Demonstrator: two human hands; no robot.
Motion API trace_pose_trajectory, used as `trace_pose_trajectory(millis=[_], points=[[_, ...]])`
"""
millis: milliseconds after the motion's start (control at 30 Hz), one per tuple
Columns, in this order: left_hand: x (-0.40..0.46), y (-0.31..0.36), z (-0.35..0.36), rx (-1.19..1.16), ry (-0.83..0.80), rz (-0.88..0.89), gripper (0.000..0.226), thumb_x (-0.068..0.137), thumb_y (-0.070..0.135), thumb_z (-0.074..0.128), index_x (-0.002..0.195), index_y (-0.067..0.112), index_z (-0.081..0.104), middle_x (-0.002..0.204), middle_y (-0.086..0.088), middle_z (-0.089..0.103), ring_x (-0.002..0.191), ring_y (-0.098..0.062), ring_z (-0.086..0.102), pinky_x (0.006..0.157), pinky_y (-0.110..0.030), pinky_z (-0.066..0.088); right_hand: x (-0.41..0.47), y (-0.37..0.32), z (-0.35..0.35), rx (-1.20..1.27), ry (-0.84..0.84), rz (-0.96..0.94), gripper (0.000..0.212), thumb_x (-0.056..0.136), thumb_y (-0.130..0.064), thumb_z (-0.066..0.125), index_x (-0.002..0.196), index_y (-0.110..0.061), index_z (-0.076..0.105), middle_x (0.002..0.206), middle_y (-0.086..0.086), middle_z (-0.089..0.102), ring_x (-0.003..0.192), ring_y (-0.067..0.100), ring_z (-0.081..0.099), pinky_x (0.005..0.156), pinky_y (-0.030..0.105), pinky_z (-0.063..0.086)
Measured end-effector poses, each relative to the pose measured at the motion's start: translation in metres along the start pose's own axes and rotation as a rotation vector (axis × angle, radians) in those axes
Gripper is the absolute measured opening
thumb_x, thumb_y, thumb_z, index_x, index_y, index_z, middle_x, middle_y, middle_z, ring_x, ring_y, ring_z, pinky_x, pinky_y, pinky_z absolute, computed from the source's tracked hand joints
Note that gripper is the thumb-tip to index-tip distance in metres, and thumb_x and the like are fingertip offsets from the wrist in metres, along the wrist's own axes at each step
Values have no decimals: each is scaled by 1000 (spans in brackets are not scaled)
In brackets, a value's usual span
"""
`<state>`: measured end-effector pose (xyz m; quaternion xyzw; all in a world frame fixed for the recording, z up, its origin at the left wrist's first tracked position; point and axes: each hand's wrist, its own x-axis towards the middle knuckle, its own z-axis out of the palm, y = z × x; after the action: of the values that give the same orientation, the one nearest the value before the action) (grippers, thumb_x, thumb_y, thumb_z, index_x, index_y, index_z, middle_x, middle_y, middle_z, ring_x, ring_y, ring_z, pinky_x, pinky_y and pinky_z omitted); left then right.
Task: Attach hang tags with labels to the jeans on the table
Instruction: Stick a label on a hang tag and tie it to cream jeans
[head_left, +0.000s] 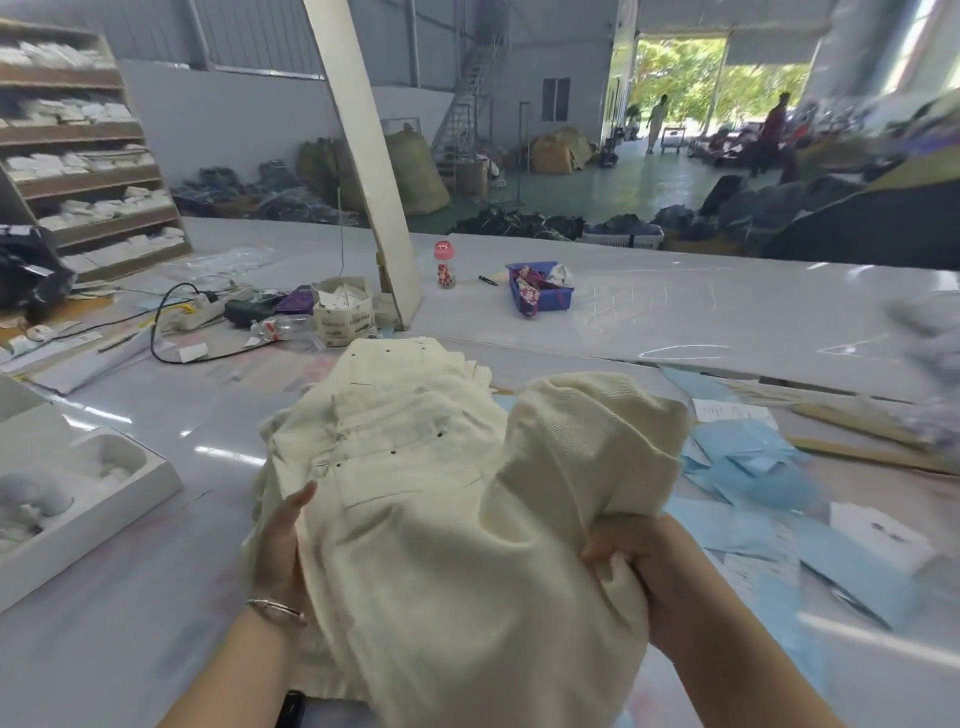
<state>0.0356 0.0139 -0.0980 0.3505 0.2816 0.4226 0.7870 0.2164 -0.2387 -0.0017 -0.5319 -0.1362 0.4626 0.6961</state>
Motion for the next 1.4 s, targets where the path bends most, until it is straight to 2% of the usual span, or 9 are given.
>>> trace_pose_trajectory(millis=[200,367,567,833,933,1000,1133,1267,1400], points=[[-31,-10,38,104,-38,-213,27,76,9,72,102,4,75,90,-11,75,78,-25,73,63,-35,61,-42,-22,-52,-250,78,-10,14,37,8,48,38,3,61,44,11,57,55,26,58,48,14,44],[-67,-23,69,15,-108,-175,50,79,-1,52,129,4,58,112,-14,70,102,-30,68,87,-47,55,-102,-17,-130,-218,186,-66,52,36,4,54,84,23,60,78,28,61,76,40,59,71,41,46],[-148,-60,132,-27,-266,-109,37,71,-4,51,88,12,80,99,-8,75,94,-23,72,77,-36,60,-195,-15,-236,-204,256,-135,31,39,4,49,58,-4,71,60,18,63,52,31,64,43,32,50],[-259,-147,205,-37,-635,-138,49,67,-4,63,112,12,73,119,-8,69,114,-24,64,91,-39,54,-293,-22,-400,-273,581,-202,28,49,8,53,67,-3,71,61,13,64,53,25,64,50,31,50],[-281,-196,173,-159,-754,-412,48,88,-2,42,135,-2,50,139,-24,50,132,-37,44,113,-55,28,-295,-21,-458,-567,851,-104,27,58,-6,65,85,-6,64,80,18,63,73,29,61,66,36,44],[-291,-222,137,-82,-738,-532,50,95,12,30,142,0,40,144,-27,42,135,-43,37,114,-57,12,-294,-6,-483,-971,1053,48,44,78,-23,70,114,-4,55,112,24,58,103,36,57,84,41,43],[-310,-256,103,233,-467,-893,66,80,53,58,127,7,59,106,-19,69,93,-33,68,85,-43,50,-287,54,-491,-1498,907,103,78,88,-43,58,150,-18,18,152,14,25,138,33,28,109,41,29],[-309,-274,126,761,-201,-728,64,71,34,77,116,-9,64,100,-29,68,73,-33,66,65,-36,54,-268,116,-470,-1654,421,169,74,92,-65,37,153,-33,9,162,2,1,149,21,1,119,40,3],[-312,-279,153,1241,-85,-385,36,65,11,88,91,0,65,91,-19,71,82,-30,68,64,-32,54,-258,133,-464,-1714,511,206,69,93,-68,24,152,-38,3,162,2,-8,149,23,-6,117,45,-4]])
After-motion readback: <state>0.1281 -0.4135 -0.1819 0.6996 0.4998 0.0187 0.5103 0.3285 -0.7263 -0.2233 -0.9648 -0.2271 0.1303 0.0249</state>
